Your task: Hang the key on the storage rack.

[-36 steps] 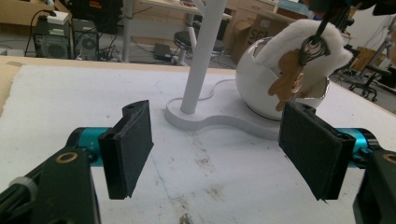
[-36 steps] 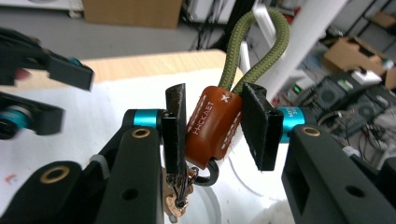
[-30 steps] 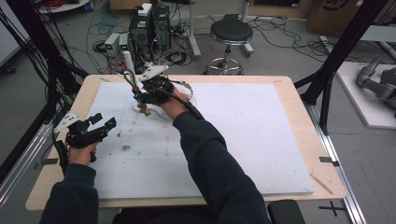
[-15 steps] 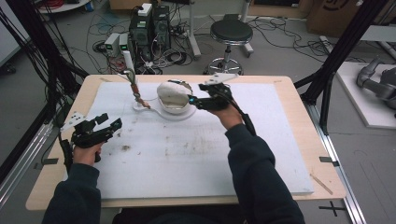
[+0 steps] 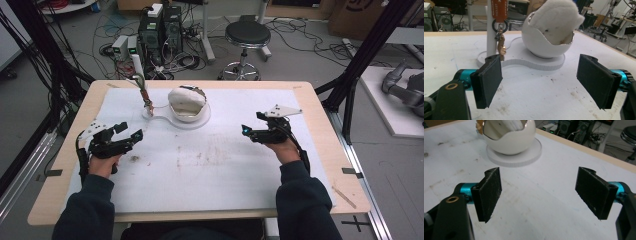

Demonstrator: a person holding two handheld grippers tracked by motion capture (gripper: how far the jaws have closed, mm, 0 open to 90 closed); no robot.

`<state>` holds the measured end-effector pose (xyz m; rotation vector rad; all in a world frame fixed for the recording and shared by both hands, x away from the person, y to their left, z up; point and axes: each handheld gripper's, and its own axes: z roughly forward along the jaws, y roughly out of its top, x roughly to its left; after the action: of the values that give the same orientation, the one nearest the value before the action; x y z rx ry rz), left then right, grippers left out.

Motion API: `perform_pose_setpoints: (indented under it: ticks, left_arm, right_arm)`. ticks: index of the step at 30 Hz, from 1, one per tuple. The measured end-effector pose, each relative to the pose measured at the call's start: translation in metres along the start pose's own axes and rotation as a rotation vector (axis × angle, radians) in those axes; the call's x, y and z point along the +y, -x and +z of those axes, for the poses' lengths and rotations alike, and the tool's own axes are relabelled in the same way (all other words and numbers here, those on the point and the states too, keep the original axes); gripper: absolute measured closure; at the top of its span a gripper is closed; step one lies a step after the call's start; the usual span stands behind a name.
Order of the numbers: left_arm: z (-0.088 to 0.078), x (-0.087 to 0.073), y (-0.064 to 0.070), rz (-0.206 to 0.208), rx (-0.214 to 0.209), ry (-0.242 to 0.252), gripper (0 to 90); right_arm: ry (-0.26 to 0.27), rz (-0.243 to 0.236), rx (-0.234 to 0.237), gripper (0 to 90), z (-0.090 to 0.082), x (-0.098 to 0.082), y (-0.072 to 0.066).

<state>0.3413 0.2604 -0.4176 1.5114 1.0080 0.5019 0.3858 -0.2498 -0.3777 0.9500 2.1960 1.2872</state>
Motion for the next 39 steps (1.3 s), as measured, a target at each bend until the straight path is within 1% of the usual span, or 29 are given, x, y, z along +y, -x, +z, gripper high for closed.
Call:
perform_pose_setpoints:
  ticks: [2,5,6,8,9,12,13,14,16,21,25,31,35,39]
  left_arm:
    - [0.001,0.0,0.001,0.005,-0.001,-0.005,20.3]
    - [0.003,-0.001,0.002,0.007,-0.003,-0.01,20.3]
    - [0.003,-0.001,0.002,0.005,-0.005,-0.009,20.3]
    - [0.005,-0.001,0.002,0.005,-0.005,-0.008,20.7]
    - [0.005,-0.001,0.003,0.006,-0.006,-0.012,20.7]
    - [0.006,-0.001,0.003,0.013,-0.009,-0.017,20.7]
    - [0.006,-0.001,0.003,0.01,-0.007,-0.018,20.8]
    - [0.007,-0.001,0.002,0.006,-0.01,-0.019,20.8]
    - [0.008,-0.002,0.001,0.006,-0.001,-0.021,20.8]
    - [0.007,-0.002,0.002,0.01,0.0,-0.023,20.8]
    - [0.007,-0.001,0.003,0.015,-0.002,-0.022,20.8]
    - [0.004,0.0,0.004,0.025,-0.006,-0.023,20.8]
    - [0.005,0.0,0.006,0.025,-0.017,-0.02,20.8]
    - [0.005,0.0,0.006,0.029,-0.018,-0.019,20.8]
  right_arm:
    - [0.001,0.009,-0.011,21.6,-0.004,-0.007,0.002]
    - [-0.01,0.02,-0.041,21.4,-0.012,-0.021,0.004]
    - [-0.012,0.01,-0.047,21.4,-0.014,-0.026,0.004]
    - [-0.051,-0.025,-0.064,21.4,-0.017,-0.033,0.004]
    - [-0.062,-0.026,-0.072,21.4,-0.019,-0.036,0.003]
    - [-0.066,-0.043,-0.096,21.4,-0.025,-0.041,0.003]
    - [-0.065,-0.04,-0.106,21.4,-0.026,-0.042,0.003]
    - [-0.059,-0.034,-0.107,21.4,-0.028,-0.043,0.004]
    - [-0.047,-0.016,-0.116,21.4,-0.032,-0.046,0.007]
    - [-0.032,0.026,-0.14,21.4,-0.037,-0.051,0.014]
    - [-0.014,0.047,-0.145,21.4,-0.039,-0.051,0.015]
    - [-0.005,0.052,-0.166,21.4,-0.041,-0.052,0.016]
    - [0.005,0.048,-0.18,21.4,-0.043,-0.051,0.015]
    - [0.003,0.049,-0.182,21.4,-0.043,-0.051,0.014]
